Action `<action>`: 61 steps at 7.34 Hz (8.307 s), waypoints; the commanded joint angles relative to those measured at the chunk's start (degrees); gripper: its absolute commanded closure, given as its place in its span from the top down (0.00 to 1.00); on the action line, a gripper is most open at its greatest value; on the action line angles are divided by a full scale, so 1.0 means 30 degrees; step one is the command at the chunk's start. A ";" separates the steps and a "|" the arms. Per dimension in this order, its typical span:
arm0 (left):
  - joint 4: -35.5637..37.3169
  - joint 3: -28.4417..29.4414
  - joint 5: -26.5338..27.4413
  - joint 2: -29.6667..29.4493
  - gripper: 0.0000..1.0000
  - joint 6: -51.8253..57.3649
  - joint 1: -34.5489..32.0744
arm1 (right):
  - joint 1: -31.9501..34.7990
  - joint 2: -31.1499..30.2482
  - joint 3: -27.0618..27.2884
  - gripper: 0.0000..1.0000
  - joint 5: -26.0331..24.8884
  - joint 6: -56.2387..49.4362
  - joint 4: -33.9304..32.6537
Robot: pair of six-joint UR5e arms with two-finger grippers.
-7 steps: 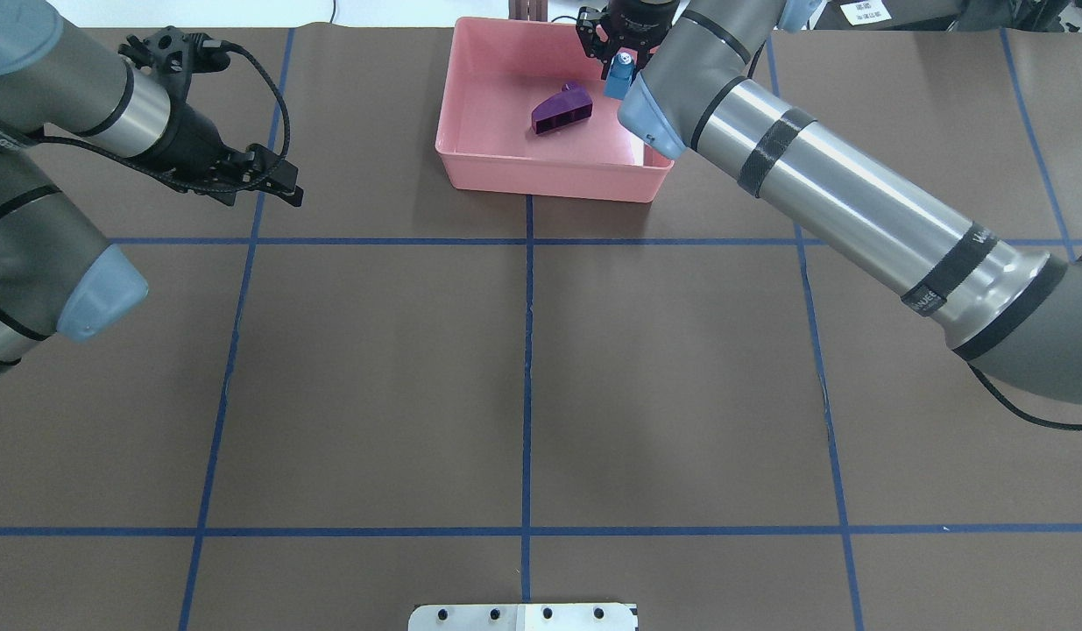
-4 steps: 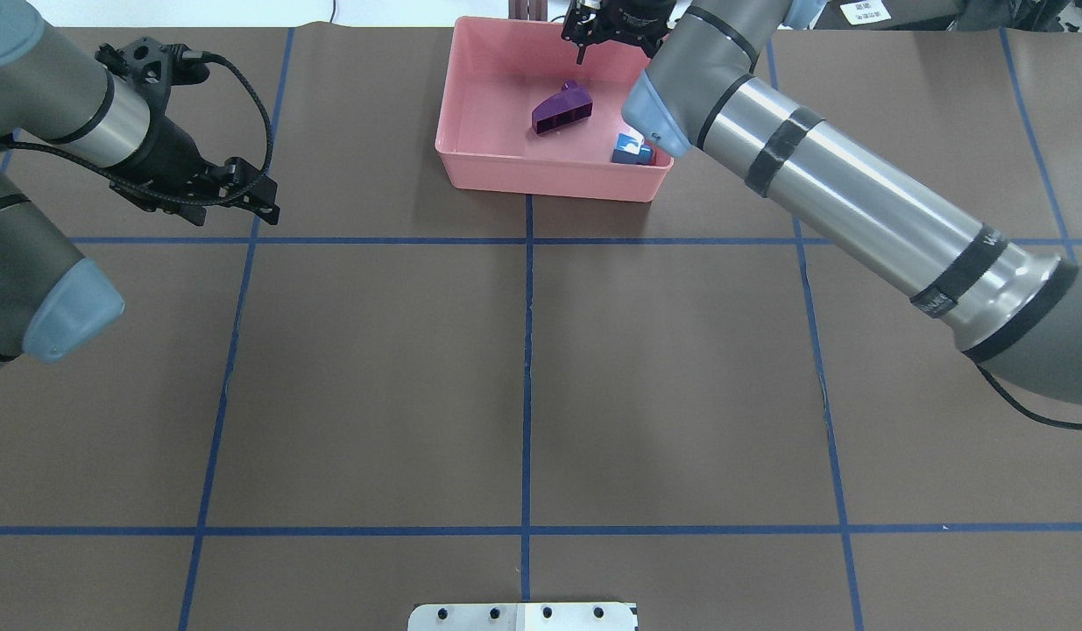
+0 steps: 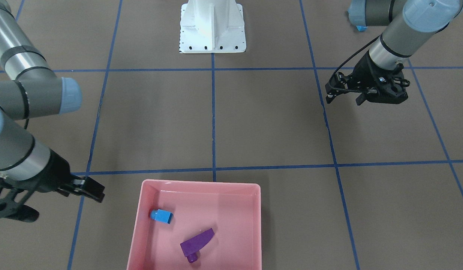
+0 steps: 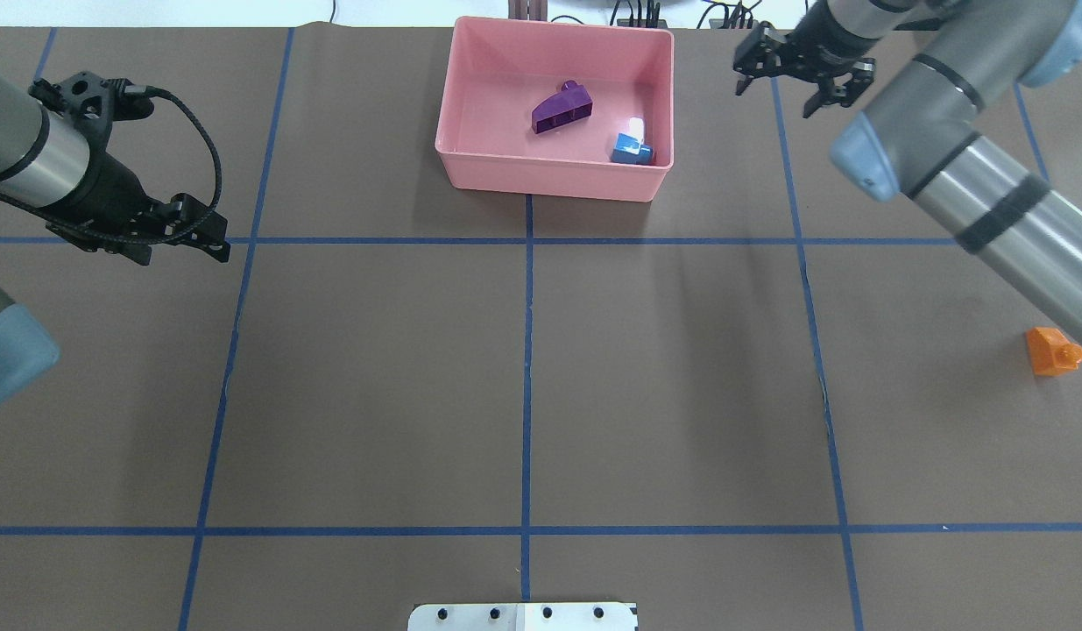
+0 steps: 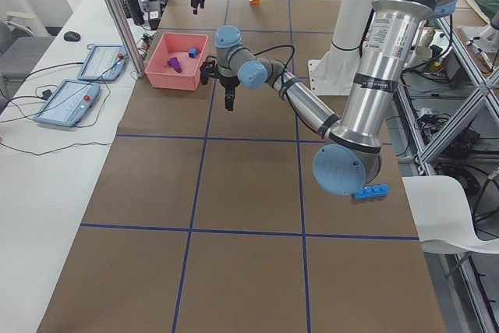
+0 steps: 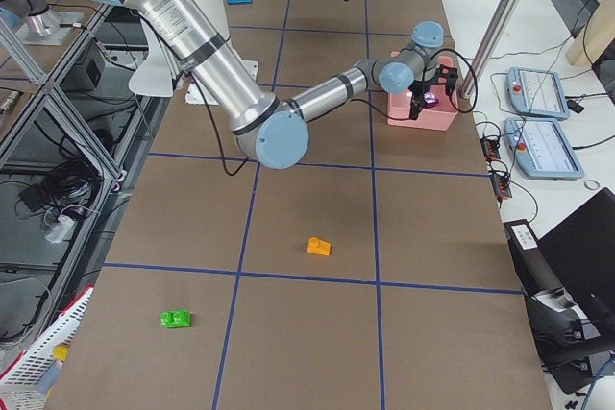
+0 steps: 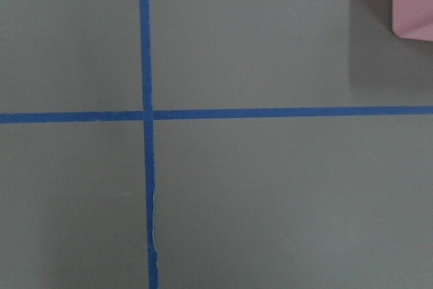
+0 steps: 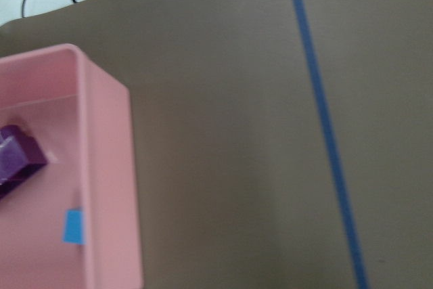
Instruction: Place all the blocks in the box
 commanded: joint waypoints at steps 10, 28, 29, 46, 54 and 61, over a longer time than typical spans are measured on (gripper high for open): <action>0.0062 -0.0827 0.0039 0.1362 1.00 -0.0963 0.0208 | 0.0586 -1.2611 0.3823 1.00 0.0160 -0.7815 0.0395; -1.2178 -0.3610 0.3292 1.6679 1.00 -0.1812 0.3577 | -0.3281 1.0359 -0.9943 0.00 -0.2002 0.3170 -0.0786; -1.2184 -0.3581 0.3291 1.7004 1.00 -0.1986 0.3809 | -0.3663 1.0388 -1.0324 0.00 -0.2559 0.3173 -0.0371; -1.9040 -0.0891 1.8167 2.1226 1.00 -2.6854 2.9848 | -0.1064 0.8491 -0.5333 1.00 -0.1423 0.3027 -0.2141; -1.9068 -0.0854 1.9079 2.1226 0.00 -2.8560 3.1292 | 0.2016 -0.0302 0.4786 1.00 -0.1393 -0.5177 -0.8682; -2.0126 -0.5339 1.4303 1.9606 0.00 -2.2770 2.2009 | 0.3214 -0.9758 1.0791 1.00 -0.1569 -1.0237 -0.8775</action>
